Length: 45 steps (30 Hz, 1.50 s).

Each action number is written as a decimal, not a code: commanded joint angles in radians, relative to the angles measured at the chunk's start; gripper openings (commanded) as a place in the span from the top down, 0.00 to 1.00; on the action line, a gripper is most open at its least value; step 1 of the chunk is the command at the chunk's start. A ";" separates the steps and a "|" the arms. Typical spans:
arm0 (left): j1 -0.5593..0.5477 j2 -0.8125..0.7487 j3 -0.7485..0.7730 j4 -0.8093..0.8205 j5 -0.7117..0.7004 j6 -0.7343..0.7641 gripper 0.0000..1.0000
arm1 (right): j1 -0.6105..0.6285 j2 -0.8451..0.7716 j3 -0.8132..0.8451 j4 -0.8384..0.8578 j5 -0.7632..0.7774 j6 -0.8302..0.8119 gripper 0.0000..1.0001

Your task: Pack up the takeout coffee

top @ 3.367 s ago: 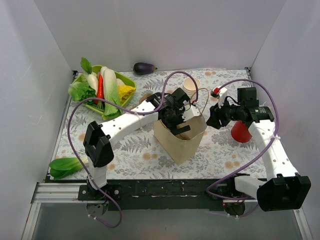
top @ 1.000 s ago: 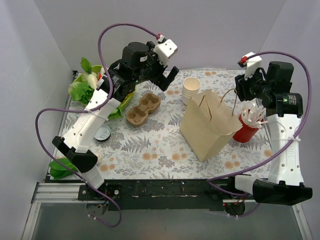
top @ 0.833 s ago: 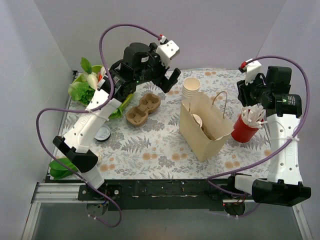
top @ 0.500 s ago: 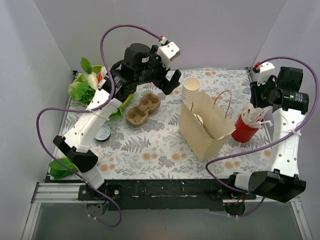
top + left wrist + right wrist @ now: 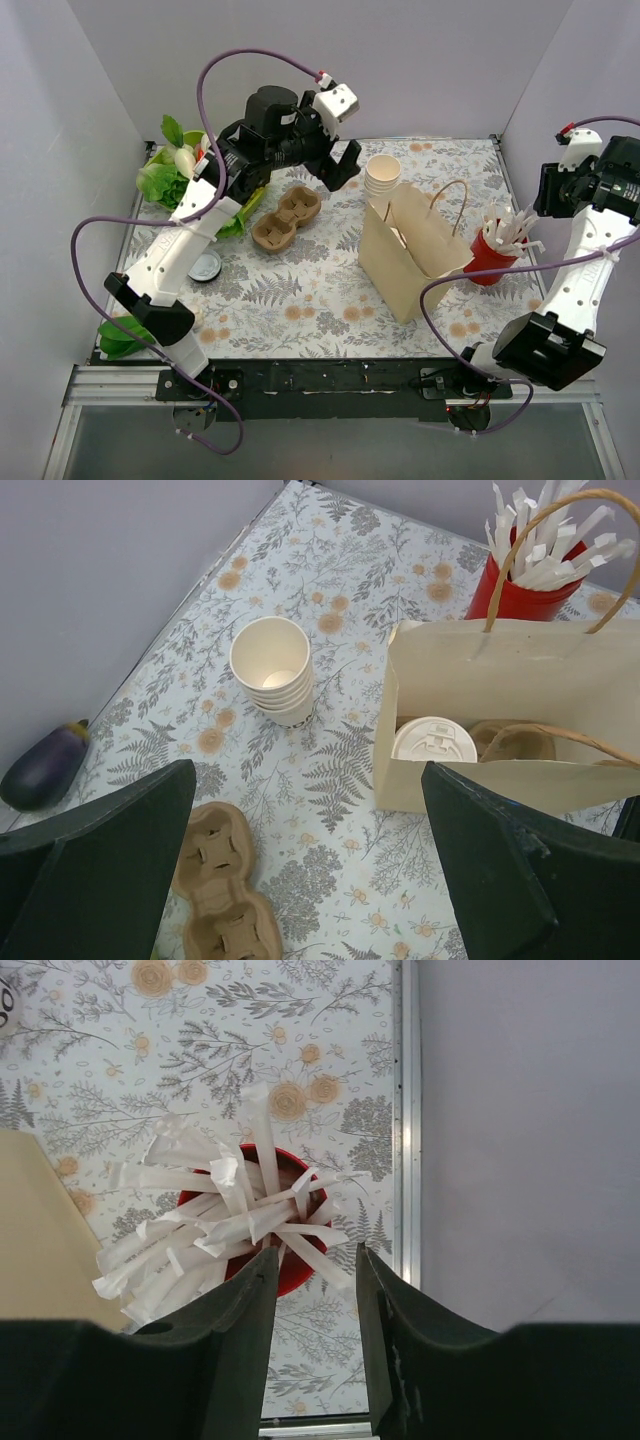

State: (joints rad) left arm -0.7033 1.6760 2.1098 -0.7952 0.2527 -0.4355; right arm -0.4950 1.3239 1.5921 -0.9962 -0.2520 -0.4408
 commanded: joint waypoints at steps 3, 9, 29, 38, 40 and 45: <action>0.004 -0.110 -0.011 -0.013 0.022 0.009 0.02 | -0.004 0.041 0.049 -0.013 -0.067 0.093 0.53; 0.004 -0.116 -0.033 -0.015 0.020 0.015 0.02 | -0.004 0.057 0.042 0.017 -0.096 0.111 0.52; 0.004 -0.081 -0.123 -0.027 -0.093 0.096 0.02 | -0.004 0.023 -0.034 0.090 -0.139 0.146 0.55; 0.004 -0.093 -0.109 -0.021 -0.092 0.096 0.02 | -0.004 0.011 -0.027 0.074 -0.151 0.172 0.59; 0.004 -0.096 -0.109 -0.019 -0.086 0.095 0.02 | -0.004 0.006 -0.038 0.067 -0.181 0.180 0.60; 0.004 -0.119 -0.093 -0.029 -0.049 0.090 0.02 | -0.004 0.015 -0.014 0.047 -0.191 0.185 0.59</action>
State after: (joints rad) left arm -0.7033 1.6138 1.9869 -0.8162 0.1722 -0.3477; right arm -0.4953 1.3617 1.5555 -0.9409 -0.4114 -0.2737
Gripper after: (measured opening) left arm 0.981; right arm 0.406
